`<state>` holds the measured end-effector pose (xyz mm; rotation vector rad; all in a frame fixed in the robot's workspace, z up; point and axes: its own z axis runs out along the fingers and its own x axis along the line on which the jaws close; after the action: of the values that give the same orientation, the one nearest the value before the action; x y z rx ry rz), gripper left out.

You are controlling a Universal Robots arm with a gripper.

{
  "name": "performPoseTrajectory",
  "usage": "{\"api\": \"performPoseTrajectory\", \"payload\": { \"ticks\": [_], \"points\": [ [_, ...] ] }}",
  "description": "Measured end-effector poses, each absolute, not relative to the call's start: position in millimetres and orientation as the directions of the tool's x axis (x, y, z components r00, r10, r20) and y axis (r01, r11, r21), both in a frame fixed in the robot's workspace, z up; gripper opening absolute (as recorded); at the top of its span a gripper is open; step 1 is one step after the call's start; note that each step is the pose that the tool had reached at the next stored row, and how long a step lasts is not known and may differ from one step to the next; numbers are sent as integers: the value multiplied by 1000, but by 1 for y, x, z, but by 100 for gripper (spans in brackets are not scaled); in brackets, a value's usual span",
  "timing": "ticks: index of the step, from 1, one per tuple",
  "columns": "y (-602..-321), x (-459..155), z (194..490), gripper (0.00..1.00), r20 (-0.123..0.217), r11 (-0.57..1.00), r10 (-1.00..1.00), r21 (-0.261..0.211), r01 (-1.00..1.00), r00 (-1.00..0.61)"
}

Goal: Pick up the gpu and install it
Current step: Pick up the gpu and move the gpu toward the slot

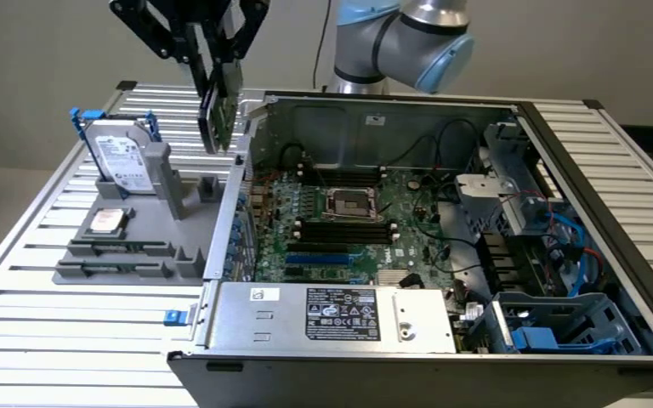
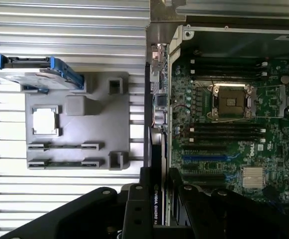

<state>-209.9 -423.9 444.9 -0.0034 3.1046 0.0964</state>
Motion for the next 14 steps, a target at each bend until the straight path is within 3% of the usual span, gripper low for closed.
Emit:
{"api": "performPoseTrajectory", "payload": {
  "ticks": [14],
  "points": [
    [-424, -146, 454, 26, -4, 998, -1, 62, -1, -1000]
  ]
}}
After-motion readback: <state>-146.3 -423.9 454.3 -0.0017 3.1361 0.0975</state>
